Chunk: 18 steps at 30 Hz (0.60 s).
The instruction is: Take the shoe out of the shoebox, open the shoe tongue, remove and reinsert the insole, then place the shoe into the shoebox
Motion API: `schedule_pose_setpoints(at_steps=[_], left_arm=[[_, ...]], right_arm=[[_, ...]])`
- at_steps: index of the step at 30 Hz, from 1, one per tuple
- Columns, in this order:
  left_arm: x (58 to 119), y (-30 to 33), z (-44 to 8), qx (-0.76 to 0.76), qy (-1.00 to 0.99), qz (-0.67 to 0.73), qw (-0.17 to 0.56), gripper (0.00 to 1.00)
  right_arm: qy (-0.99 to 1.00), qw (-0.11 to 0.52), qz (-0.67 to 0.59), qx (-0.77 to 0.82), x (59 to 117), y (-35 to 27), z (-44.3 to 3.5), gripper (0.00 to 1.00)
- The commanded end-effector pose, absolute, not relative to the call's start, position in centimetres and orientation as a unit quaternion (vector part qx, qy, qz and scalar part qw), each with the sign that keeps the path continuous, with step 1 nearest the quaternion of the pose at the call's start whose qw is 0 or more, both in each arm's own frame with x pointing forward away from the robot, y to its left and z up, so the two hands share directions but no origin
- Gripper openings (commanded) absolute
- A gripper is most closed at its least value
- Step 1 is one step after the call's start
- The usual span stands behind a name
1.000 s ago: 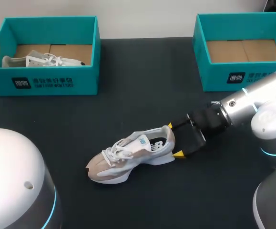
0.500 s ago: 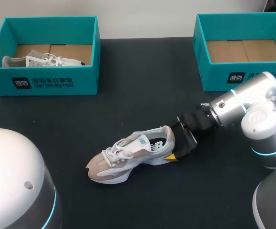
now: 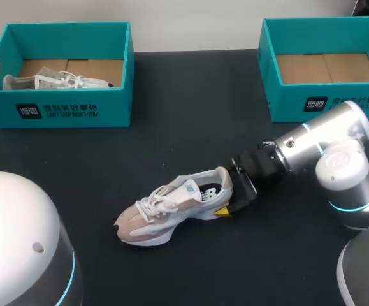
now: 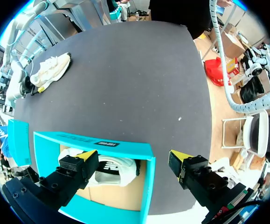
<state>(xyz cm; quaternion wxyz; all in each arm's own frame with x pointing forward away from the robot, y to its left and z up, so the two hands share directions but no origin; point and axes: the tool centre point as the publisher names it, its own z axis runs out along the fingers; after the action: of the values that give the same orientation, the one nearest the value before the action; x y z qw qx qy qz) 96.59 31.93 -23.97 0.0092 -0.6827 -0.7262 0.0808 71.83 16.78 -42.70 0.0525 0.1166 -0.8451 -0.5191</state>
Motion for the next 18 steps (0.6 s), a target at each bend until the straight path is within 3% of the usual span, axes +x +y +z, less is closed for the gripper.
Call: schedule_pose_setpoints(at_steps=[1, 18], left_arm=[[96.5, 32.0, -24.0, -0.683, -0.726, 0.079, 0.009, 1.0], [96.5, 32.0, -24.0, -0.683, -0.726, 0.079, 0.009, 1.0]], right_arm=[[-0.851, 0.031, -0.515, 0.096, 71.5, 16.2, -42.3, 0.0], [-0.867, -0.029, -0.496, 0.023, 71.2, 12.3, -41.4, 0.0]])
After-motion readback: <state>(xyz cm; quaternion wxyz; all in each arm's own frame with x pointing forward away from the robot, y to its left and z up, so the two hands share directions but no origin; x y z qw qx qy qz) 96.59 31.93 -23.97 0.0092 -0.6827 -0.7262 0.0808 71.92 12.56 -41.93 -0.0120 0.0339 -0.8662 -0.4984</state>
